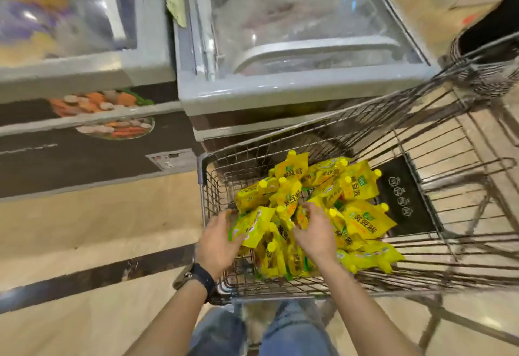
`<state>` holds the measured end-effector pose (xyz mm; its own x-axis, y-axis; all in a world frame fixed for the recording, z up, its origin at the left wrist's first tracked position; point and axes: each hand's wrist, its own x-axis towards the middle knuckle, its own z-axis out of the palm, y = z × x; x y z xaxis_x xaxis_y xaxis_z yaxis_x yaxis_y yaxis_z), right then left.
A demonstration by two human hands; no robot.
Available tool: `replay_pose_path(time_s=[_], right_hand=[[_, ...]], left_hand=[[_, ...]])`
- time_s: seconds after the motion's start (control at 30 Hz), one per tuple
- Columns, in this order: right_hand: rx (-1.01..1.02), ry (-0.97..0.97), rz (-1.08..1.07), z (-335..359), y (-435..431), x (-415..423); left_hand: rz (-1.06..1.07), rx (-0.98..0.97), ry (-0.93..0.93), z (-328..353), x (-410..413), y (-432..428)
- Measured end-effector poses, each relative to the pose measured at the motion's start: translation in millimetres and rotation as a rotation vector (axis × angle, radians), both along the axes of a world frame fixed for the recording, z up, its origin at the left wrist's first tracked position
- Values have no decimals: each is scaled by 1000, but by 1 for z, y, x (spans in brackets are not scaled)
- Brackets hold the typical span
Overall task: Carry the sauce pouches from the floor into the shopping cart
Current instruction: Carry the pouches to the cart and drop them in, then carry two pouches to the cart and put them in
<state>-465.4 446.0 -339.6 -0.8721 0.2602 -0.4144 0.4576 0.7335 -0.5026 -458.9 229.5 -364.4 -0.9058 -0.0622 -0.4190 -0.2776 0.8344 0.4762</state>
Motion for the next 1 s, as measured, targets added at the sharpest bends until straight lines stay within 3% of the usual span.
replay_pose_path(time_s=[0.23,0.5,0.77,1.0], right_hand=[[64,79,589,33,-27,-63],[66,246,1227,102,-154,-38],[7,489,1703,199,-292,89],[-35,632,1888,262,-356,200]], left_hand=[[503,-61,160,50,59,-31],[990,-226,192,112,183,-54],[1227,-529,236,221,322,-109],[1241,-772,72,286,450,-134]])
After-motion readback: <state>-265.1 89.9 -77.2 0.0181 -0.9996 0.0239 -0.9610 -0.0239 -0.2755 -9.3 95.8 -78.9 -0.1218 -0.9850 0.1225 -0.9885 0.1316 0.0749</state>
